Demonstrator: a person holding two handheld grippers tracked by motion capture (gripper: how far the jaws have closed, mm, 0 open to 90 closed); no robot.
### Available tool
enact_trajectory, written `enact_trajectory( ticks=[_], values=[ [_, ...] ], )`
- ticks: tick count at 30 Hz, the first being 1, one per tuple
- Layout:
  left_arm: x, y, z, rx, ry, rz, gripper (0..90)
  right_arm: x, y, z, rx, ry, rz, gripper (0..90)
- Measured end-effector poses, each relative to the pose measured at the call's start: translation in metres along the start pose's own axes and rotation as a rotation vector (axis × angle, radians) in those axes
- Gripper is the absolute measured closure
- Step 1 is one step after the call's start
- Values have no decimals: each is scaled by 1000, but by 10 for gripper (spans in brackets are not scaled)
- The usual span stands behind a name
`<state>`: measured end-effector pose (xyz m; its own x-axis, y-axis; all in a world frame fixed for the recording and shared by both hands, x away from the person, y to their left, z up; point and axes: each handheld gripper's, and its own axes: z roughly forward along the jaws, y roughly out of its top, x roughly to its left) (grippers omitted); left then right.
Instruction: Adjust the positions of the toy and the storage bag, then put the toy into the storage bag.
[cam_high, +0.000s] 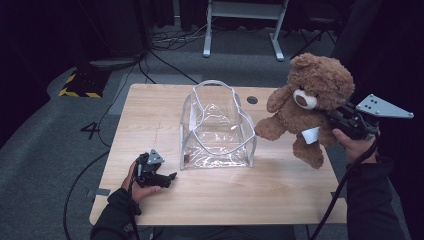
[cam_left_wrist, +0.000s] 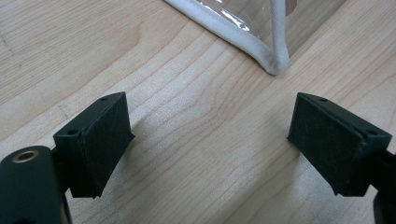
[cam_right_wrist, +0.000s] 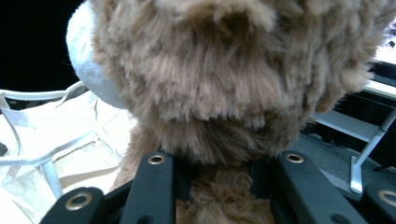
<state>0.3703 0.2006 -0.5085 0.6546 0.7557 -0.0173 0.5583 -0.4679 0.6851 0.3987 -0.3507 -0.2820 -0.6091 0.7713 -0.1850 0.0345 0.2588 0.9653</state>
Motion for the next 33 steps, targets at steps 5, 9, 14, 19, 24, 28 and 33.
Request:
enact_trajectory(
  ticks=[5,9,14,19,24,28,33],
  values=[
    [0,0,0,0,0,0,131,-2,7,4,0,0,4,699],
    [0,0,0,0,0,0,132,-5,16,5,-8,-7,1,699],
    [0,0,0,-1,0,0,131,-8,26,6,-24,-14,2,700],
    [0,0,0,-1,0,0,131,-6,43,9,-43,-15,-13,700],
    [0,0,0,-1,0,0,132,-4,53,13,-62,-2,-12,701],
    [0,0,0,-1,0,0,132,3,63,19,-66,7,-26,701],
    [0,0,0,-1,1,0,132,13,79,28,-69,19,-48,703]
  ],
)
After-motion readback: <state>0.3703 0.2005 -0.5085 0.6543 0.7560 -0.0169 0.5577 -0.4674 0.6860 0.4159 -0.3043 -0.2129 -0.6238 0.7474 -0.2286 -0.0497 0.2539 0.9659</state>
